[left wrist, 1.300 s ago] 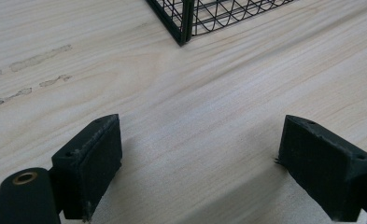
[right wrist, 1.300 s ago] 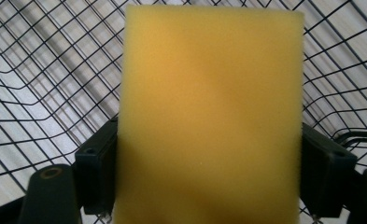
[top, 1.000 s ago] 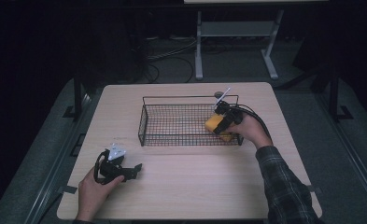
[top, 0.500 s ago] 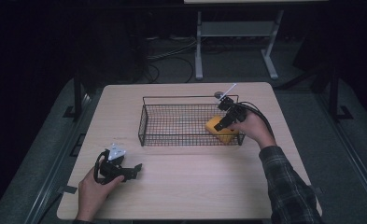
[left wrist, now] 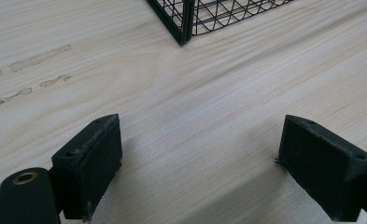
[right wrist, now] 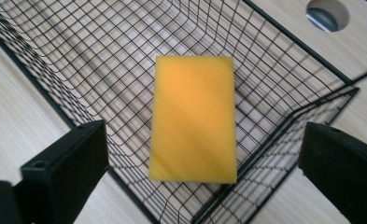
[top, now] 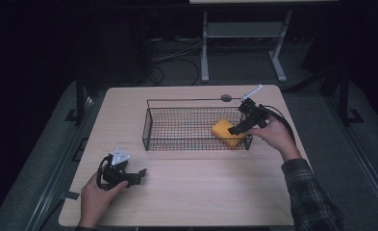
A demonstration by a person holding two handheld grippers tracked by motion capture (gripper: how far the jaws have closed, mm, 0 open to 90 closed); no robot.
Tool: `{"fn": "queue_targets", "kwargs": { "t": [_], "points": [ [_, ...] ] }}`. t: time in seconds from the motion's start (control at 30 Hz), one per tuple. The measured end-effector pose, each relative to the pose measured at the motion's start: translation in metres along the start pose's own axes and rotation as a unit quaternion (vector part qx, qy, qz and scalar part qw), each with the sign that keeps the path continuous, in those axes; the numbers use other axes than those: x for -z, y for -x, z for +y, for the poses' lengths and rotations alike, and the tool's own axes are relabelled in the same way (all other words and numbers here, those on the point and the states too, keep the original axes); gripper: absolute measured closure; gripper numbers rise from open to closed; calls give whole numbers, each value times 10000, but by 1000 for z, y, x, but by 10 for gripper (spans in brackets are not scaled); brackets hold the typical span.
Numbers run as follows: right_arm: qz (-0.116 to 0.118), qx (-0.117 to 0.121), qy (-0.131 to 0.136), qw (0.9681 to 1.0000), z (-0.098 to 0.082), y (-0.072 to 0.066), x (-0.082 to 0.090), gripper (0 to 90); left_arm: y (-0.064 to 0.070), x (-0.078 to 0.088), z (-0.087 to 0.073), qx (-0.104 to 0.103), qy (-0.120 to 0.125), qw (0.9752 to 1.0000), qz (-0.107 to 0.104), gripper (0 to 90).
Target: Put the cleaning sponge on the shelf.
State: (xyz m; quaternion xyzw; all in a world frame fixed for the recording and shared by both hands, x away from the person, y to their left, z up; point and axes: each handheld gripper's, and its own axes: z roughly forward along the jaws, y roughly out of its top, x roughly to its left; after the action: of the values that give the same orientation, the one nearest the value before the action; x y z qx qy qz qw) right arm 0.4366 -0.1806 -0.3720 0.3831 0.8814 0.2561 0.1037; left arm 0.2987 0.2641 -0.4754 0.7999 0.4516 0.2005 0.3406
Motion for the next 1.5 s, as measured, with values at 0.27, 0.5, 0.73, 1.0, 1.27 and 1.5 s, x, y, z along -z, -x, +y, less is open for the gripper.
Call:
{"fn": "queue_targets", "kwargs": {
  "t": [0.27,0.5,0.73,1.0,1.27,1.5],
  "points": [
    [-55,-139,343,9993,-25,-1,16,9,0,0,0,6,1,10000,0,126],
    [-94,-222,512,9984,-50,-1,25,9,0,0,0,5,1,10000,1,126],
    [-149,-275,695,9971,-74,-8,30,10,0,0,0,3,0,10000,2,126],
    [-244,-349,774,9961,-107,-18,27,10,0,0,0,3,5,10000,0,126],
    [-317,-394,738,9960,-140,-30,15,10,0,0,0,-1,15,10000,3,126],
    [-431,-407,724,9956,-162,-39,10,10,0,0,0,-1,14,10000,2,126]
  ]
}}
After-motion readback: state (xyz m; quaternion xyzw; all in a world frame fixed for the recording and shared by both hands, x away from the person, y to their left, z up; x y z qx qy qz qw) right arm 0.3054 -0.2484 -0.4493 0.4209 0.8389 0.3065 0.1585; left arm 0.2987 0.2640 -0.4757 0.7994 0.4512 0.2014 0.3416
